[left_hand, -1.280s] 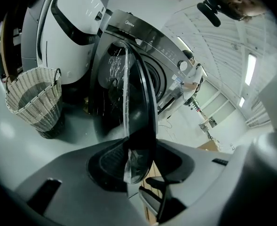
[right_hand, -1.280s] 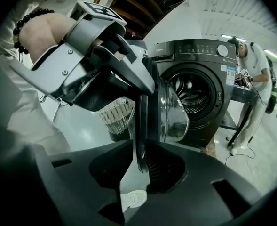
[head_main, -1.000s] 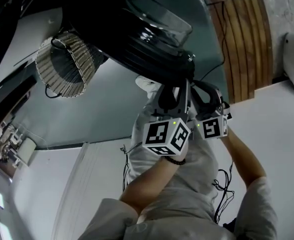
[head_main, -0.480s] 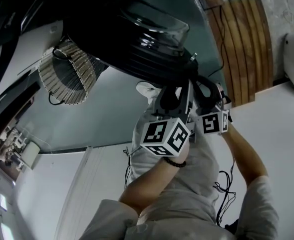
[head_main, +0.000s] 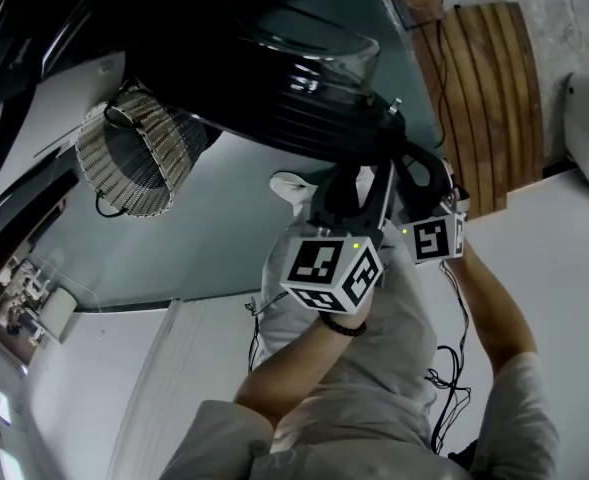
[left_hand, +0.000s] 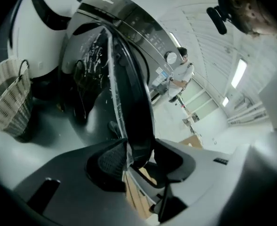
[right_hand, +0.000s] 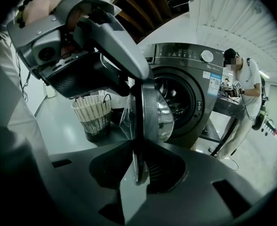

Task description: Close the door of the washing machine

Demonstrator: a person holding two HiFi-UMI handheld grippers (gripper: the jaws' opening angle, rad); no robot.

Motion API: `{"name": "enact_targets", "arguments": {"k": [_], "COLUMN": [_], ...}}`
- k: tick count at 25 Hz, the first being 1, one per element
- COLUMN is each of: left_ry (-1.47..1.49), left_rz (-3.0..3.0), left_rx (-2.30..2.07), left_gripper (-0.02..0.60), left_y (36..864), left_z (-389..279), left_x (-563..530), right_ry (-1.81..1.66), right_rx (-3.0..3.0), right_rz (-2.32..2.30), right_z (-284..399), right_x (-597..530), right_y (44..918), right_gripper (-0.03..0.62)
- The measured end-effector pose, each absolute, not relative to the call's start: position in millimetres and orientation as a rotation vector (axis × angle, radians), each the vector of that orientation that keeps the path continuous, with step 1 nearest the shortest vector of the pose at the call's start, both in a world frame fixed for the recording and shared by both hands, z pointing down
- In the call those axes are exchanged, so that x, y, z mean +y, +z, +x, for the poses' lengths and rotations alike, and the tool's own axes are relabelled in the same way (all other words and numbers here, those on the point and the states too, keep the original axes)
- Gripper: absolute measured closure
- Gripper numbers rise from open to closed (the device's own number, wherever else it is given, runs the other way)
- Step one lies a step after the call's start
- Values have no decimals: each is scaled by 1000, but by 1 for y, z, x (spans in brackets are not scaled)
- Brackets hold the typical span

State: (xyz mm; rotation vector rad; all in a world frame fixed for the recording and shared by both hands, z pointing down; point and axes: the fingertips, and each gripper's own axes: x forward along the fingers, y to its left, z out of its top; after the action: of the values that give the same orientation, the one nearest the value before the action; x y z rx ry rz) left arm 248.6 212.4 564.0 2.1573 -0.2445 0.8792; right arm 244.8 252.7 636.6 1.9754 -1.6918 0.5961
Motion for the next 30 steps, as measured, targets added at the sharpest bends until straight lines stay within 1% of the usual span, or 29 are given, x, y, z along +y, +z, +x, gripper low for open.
{"name": "enact_targets", "arguments": {"k": [3, 4, 6, 10, 14, 22, 30], "left_ry": [935, 957, 997, 953, 921, 873, 817], "left_rz": [2251, 2282, 2348, 2425, 2466, 2547, 2595], "left_rx": [-25, 57, 222, 504, 611, 607, 587], "left_gripper": [411, 439, 578, 578, 578, 578, 578], "left_y": [563, 563, 562, 551, 548, 551, 554], "left_z": [256, 258, 259, 265, 282, 314, 347], "left_x": [218, 219, 221, 230, 229, 220, 201], "right_ry": [593, 594, 592, 581, 577, 552, 506], "right_rx": [-1693, -1697, -1712, -1742, -1768, -1788, -1754], "right_rz": [1962, 1953, 1932, 1892, 1843, 1792, 1827], "right_z": [260, 264, 272, 284, 303, 345, 397], "right_x": [253, 252, 252, 252, 248, 241, 224], "right_y": [637, 637, 637, 636, 636, 635, 637], "right_gripper": [503, 503, 503, 503, 504, 498, 477]}}
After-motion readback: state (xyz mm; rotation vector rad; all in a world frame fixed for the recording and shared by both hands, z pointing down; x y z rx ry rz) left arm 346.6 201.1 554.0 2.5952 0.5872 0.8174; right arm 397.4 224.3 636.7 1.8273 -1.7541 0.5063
